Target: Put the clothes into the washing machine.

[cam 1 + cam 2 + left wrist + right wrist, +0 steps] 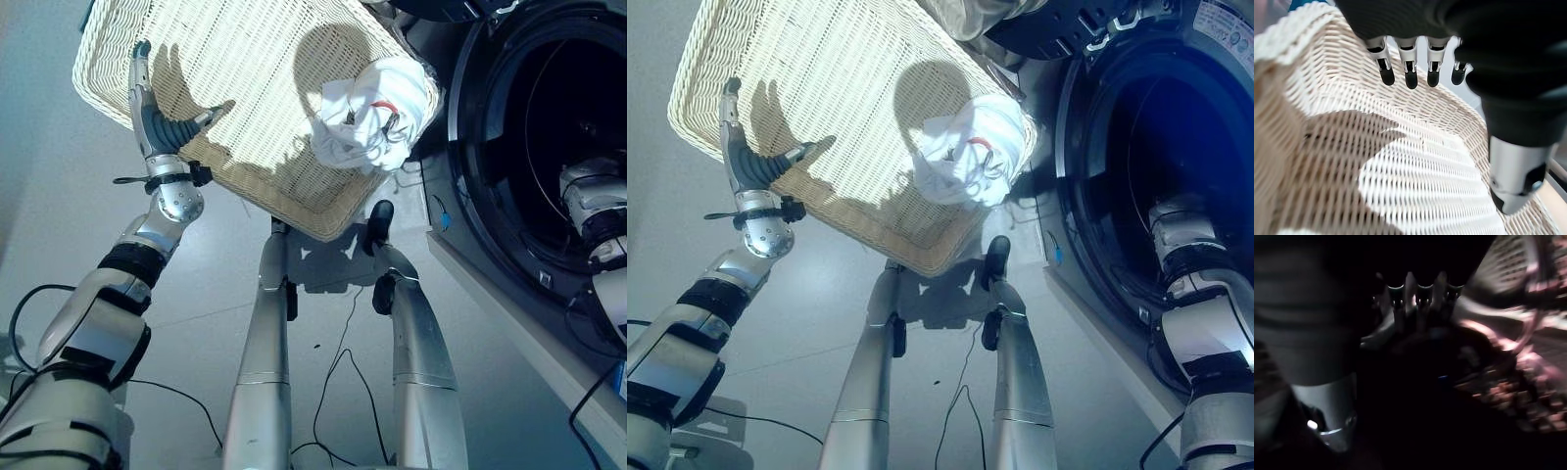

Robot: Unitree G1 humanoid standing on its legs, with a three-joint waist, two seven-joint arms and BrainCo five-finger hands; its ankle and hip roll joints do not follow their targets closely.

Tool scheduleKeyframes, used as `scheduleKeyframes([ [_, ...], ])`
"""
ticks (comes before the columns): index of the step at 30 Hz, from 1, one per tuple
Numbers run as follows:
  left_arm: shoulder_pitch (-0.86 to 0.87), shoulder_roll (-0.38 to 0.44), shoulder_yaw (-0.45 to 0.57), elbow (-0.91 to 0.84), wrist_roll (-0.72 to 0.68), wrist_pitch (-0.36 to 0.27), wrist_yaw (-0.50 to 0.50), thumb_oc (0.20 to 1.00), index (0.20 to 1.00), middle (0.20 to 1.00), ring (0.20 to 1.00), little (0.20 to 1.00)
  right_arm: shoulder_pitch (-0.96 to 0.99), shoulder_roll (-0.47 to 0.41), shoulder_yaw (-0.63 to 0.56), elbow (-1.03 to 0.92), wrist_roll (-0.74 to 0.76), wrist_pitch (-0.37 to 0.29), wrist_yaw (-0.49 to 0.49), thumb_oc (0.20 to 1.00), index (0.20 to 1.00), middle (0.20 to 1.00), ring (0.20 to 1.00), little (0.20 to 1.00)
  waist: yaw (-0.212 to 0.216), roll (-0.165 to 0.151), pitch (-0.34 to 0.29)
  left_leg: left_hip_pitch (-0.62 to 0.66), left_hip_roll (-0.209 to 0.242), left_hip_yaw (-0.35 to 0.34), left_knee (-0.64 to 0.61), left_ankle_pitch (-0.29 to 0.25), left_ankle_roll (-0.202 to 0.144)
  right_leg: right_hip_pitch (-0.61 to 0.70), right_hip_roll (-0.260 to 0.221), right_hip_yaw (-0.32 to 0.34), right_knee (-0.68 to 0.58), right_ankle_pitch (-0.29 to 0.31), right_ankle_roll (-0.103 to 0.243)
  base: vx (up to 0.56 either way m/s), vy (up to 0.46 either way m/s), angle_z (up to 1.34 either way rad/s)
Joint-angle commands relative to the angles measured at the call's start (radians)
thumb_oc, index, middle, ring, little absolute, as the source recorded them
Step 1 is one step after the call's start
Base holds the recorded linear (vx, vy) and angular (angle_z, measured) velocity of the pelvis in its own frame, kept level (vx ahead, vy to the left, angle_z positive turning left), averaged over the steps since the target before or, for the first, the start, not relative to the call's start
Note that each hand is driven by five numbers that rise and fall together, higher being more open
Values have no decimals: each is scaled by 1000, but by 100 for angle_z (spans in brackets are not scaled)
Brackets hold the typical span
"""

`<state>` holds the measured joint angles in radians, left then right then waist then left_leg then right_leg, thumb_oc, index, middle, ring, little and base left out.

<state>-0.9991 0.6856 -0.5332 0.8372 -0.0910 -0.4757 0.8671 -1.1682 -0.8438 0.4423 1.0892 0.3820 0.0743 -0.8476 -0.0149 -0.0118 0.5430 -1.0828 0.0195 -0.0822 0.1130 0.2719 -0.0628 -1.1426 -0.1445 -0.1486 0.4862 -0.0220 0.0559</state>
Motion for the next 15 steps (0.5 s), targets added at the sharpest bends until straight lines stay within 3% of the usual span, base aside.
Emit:
scheduleKeyframes([
  [1, -38, -47, 21, 18, 53, -27, 50, 1000, 1000, 1000, 1000, 1000, 53, -41, -19, -31, -35, -86, -58, 1000, 1000, 1000, 1000, 1000, 6, -24, -23, 16, -14, 60, 165, -217, -17, 64, 71, -6, -172, 132, 92, -10, 37, 1],
  [7, -52, -99, 40, 23, 97, 4, 86, 1000, 1000, 1000, 1000, 1000, 176, 74, -67, -212, -104, -144, -92, 1000, 1000, 1000, 1000, 1000, -20, -18, -23, 12, -10, 85, 153, -213, -25, 45, 75, 12, -176, 130, 95, -12, 46, 0],
  [15, -39, -126, 78, 30, 113, 2, 119, 1000, 1000, 1000, 1000, 1000, 290, 155, -53, -379, -193, -193, -77, 1000, 1000, 1000, 1000, 1000, -41, -11, -23, 22, -3, 111, 138, -201, -38, 37, 78, 30, -173, 124, 93, -22, 47, -8],
])
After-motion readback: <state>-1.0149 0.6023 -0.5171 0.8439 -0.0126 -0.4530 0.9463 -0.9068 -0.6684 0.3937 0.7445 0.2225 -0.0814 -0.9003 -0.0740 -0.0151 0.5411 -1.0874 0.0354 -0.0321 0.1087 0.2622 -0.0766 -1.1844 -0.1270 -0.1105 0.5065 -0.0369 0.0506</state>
